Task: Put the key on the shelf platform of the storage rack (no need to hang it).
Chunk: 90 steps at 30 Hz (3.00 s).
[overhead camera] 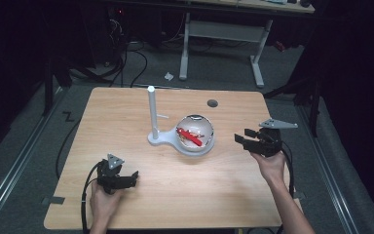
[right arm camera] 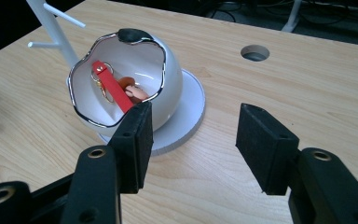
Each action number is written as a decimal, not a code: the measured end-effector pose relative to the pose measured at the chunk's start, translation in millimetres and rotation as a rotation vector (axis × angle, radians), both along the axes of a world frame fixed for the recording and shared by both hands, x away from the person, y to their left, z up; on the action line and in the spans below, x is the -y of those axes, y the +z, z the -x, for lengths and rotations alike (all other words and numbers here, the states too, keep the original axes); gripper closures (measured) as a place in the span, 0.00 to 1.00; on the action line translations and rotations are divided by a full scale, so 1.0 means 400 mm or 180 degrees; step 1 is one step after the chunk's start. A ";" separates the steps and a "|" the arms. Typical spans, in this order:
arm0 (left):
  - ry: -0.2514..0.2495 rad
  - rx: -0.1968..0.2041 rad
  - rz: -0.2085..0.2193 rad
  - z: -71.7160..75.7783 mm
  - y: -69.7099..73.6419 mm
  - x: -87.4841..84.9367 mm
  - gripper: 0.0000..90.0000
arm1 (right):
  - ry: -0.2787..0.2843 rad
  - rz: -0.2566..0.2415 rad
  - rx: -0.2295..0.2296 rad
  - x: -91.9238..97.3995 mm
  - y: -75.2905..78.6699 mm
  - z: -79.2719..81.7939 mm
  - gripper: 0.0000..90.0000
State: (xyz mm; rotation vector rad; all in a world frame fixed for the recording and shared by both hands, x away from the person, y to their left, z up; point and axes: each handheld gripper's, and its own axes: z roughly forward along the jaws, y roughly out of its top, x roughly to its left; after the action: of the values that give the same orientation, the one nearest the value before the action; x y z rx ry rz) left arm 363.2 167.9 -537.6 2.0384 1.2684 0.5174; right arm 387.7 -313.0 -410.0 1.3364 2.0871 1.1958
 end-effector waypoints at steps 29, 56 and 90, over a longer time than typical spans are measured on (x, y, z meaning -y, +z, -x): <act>0.0002 0.0000 -0.0002 0.000 0.000 0.000 0.10 | 0.0013 -0.0201 -0.0111 0.005 -0.092 0.073 0.50; 0.0005 0.0004 -0.0003 0.000 0.000 0.000 0.10 | 0.0050 -0.0074 -0.0322 -0.053 -0.221 0.086 0.48; 0.0003 0.0004 -0.0004 0.000 0.000 0.000 0.10 | -0.0053 0.0579 -0.0246 -0.081 -0.285 0.081 0.46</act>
State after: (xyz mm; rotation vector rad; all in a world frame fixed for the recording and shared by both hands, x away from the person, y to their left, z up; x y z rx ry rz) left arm 363.3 167.8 -537.7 2.0383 1.2688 0.5199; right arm 355.4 -280.4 -523.9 1.3316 2.1751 0.9357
